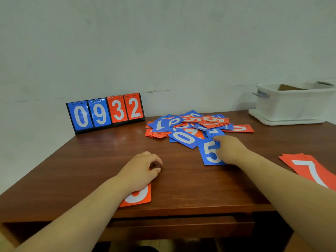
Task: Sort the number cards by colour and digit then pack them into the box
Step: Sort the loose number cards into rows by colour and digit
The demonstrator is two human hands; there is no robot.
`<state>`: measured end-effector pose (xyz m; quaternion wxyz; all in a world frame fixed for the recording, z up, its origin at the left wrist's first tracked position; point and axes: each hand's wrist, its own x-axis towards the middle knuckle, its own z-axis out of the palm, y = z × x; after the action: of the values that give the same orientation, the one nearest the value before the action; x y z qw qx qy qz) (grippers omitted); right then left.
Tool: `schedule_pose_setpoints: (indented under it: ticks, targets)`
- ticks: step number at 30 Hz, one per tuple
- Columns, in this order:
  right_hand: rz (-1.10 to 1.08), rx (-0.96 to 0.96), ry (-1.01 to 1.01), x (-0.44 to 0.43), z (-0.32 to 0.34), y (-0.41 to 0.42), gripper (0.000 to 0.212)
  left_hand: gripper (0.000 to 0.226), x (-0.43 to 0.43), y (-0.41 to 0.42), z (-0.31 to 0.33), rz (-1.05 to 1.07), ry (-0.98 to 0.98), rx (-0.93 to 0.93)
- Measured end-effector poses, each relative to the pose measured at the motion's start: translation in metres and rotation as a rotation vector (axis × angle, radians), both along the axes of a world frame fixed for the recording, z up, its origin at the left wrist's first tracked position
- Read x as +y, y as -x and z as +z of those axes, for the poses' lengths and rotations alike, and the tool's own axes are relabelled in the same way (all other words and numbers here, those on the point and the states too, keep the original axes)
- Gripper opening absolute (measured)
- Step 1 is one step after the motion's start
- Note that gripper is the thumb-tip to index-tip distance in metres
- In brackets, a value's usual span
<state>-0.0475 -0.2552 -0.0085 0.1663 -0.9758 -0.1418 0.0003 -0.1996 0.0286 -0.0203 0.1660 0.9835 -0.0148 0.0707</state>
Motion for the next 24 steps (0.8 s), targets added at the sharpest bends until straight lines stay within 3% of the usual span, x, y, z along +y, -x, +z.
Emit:
schedule_pose_setpoints:
  ticks: [4,10,16,19,24]
  targets:
    - [-0.022,-0.008,-0.017,-0.002,0.004,-0.003,0.060,0.017,-0.002,-0.009,0.006,0.010,0.006,0.016]
    - [0.031,-0.048,-0.221,0.018,0.018,-0.015,0.049,0.017,-0.005,-0.049,0.017,0.058,0.032,-0.046]
    - [0.119,0.032,0.029,0.072,0.013,-0.047,0.067,0.022,-0.001,-0.099,0.023,0.072,0.057,-0.049]
    - [0.114,0.012,0.119,0.088,0.006,-0.063,0.062,0.028,0.008,-0.115,0.009,0.107,0.106,-0.071]
    - [0.127,0.007,-0.123,0.090,-0.005,-0.073,0.038,0.038,0.018,-0.120,-0.003,0.169,0.344,-0.121]
